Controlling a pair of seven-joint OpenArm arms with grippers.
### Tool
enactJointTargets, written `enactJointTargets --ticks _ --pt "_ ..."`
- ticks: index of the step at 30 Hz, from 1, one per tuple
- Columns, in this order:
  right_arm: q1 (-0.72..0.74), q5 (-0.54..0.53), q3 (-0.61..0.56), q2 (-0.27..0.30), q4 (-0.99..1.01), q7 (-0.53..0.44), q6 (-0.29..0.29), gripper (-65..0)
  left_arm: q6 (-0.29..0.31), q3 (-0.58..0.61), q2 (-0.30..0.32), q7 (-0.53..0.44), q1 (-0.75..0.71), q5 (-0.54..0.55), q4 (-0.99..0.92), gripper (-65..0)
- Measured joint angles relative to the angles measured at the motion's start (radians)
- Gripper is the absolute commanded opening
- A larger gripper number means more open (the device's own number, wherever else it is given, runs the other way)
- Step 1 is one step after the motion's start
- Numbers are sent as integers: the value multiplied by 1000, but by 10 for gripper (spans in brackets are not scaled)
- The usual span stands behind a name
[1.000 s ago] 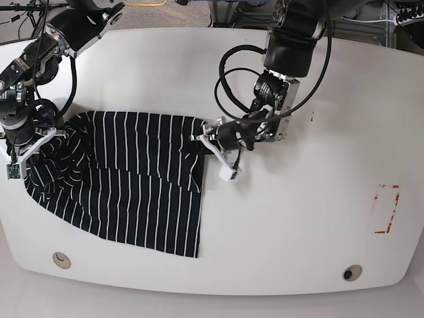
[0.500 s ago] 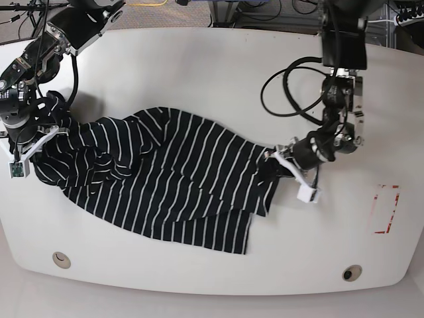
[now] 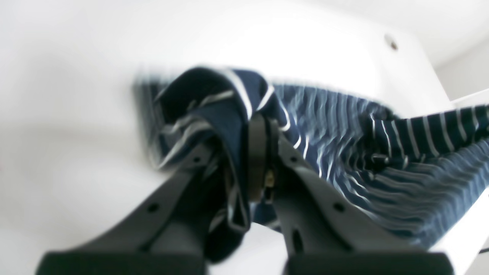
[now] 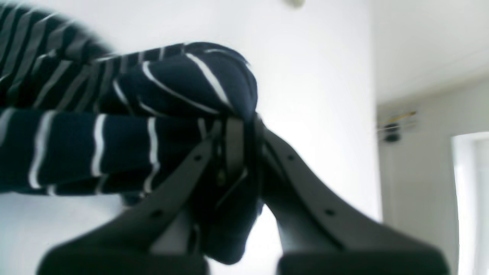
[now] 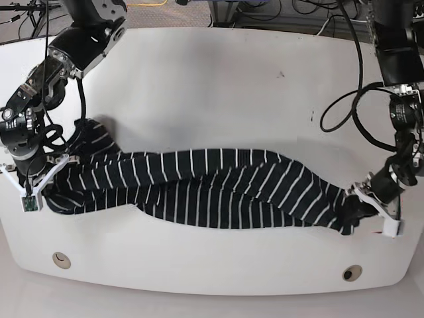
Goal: Fold the T-shirt properly
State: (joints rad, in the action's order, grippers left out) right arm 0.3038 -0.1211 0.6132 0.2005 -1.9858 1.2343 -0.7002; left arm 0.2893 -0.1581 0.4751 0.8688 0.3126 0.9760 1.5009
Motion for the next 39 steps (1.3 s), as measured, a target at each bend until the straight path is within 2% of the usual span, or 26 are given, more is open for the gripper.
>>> enactJointTargets --ticks 7,11,18,33,39 --pt "160 65 -48 20 68 -1 2 -648 -1 -101 72 -2 99 23 0 -632" --pt "237 53 -88 52 95 -13 3 -648 0 -108 123 -1 156 37 0 -632" --pt "401 63 -170 92 136 -5 1 -648 8 -106 166 3 276 50 -2 -632" --pt "766 42 -413 179 202 -13 -2 -648 10 -105 214 6 596 126 -212 -629" --pt "924 20 -459 209 296 -27 -6 -648 14 -101 216 5 703 140 -287 -629"
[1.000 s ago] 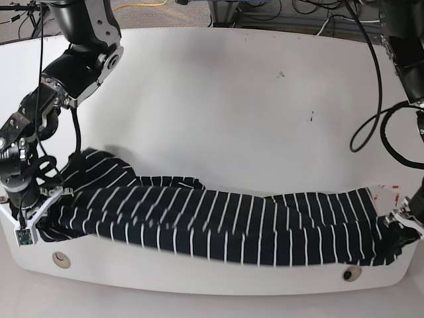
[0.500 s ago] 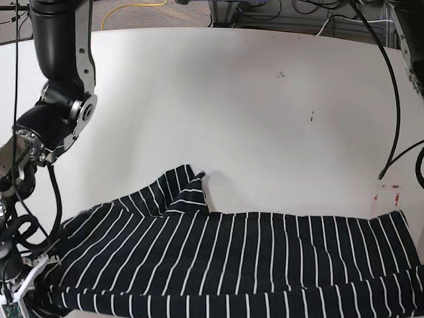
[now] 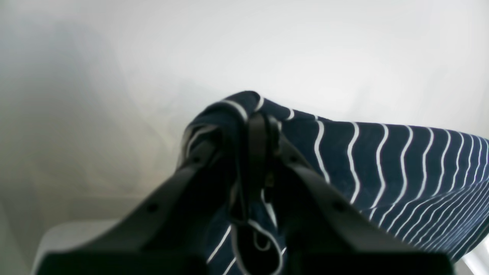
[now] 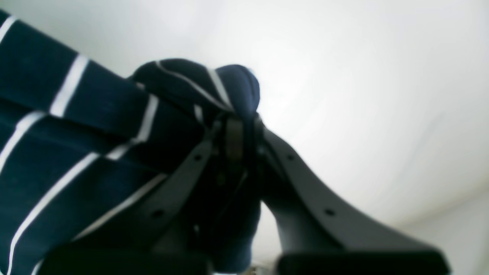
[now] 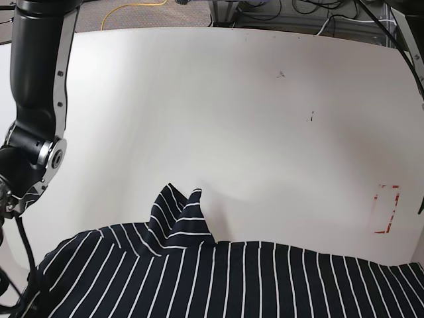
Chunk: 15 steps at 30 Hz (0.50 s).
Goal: Fold the T-shirt properly
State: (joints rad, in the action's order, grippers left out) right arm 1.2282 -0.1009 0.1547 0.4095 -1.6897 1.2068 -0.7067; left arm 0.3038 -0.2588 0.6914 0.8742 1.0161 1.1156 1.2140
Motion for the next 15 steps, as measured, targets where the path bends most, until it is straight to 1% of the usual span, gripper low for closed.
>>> enactJointTargets --ticks 3,7,13,15 --pt "68 -1 -4 6 59 -2 -1 -648 -1 25 1 1 36 -2 -24 -629" --pt "116 4 -4 6 113 1 0 -648 0 39 -6 2 63 -3 -27 -629" --pt "114 3 -4 6 128 5 0 -648 3 39 -6 1 80 4 -44 -629" --pt "109 3 -4 6 127 5 0 -648 2 38 -18 1 83 0 -52 -628"
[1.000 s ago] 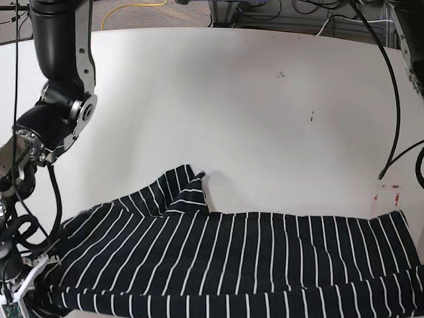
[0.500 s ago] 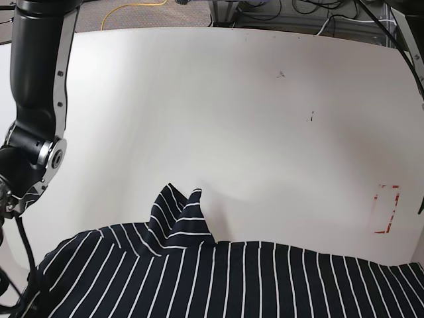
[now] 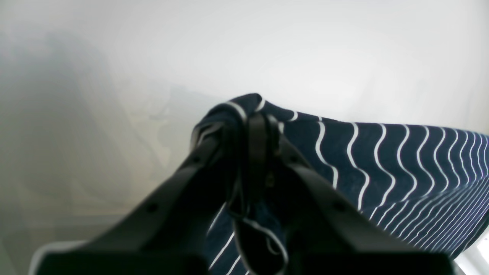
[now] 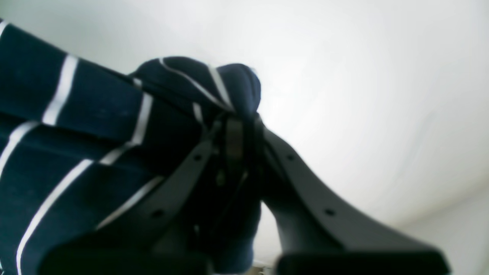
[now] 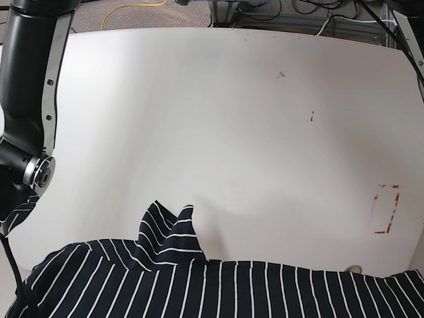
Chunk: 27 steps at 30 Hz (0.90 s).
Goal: Fold the T-shirt properly
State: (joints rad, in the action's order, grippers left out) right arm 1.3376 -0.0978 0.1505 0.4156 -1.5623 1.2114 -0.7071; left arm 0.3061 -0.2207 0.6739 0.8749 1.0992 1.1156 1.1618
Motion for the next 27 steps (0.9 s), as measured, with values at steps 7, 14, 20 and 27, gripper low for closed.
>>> enactJointTargets --ticks 7,14,20,27 --pt "-62 17 6 6 -30 2 0 -648 -8 3 -41 5 -14 -14 0 -628" --pt "-248 14 32 28 -170 1 1 -648 -5 -8 -35 -8 -111 13 22 -629" --pt "-450 -2 132 17 -319 51 0 -648 -12 -15 -36 2 -273 61 81 -629" --pt "-683 -40 257 -16 -423 73 3 -648 -4 -87 -50 -1 -505 95 167 -631"
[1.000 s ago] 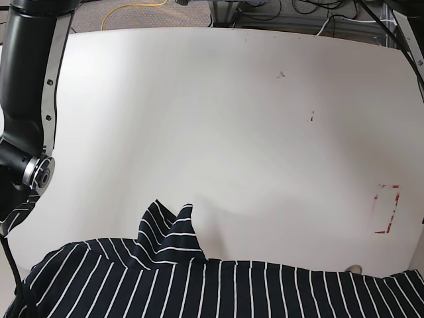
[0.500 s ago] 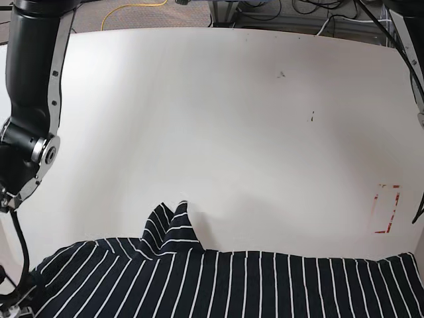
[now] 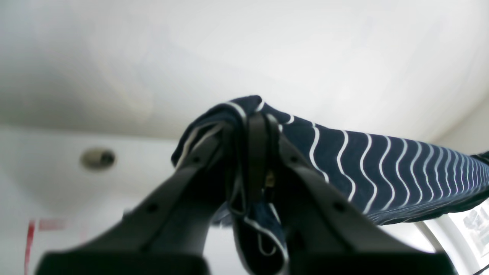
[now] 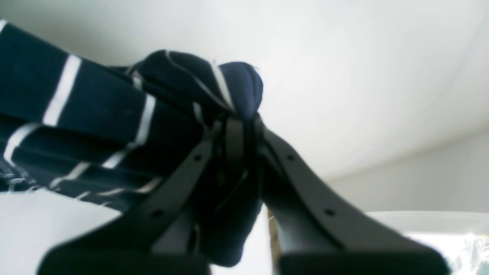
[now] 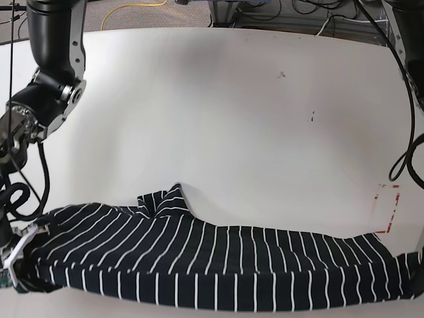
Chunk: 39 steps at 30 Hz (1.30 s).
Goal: Fold the T-shirt properly
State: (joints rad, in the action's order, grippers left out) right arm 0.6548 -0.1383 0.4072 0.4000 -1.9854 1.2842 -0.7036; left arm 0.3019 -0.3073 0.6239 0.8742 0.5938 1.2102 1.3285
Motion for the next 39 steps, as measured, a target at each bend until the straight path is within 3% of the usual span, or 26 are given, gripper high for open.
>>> enactJointTargets --ticks 7,11,19,25,33,39 --pt "-266 -116 153 -56 -36 -5 -3 -648 -3 -79 -8 5 -302 21 103 -631" --pt "-394 -141 230 -76 -30 10 -2 -648 -3 -131 -42 16 -454 26 140 -631" --pt "-602 -258 298 -116 -31 5 1 -648 -10 -177 -64 15 -690 17 234 -629" --pt "-724 -266 299 -150 -30 9 4 -648 -13 -178 -70 2 -774 15 246 -629" --pt "-861 -278 299 -157 -29 4 4 -648 -14 -179 -66 1 -877 11 247 -629" --pt "-955 -278 299 -173 -30 0 3 -648 -14 -179 -28 0 -972 13 248 -628"
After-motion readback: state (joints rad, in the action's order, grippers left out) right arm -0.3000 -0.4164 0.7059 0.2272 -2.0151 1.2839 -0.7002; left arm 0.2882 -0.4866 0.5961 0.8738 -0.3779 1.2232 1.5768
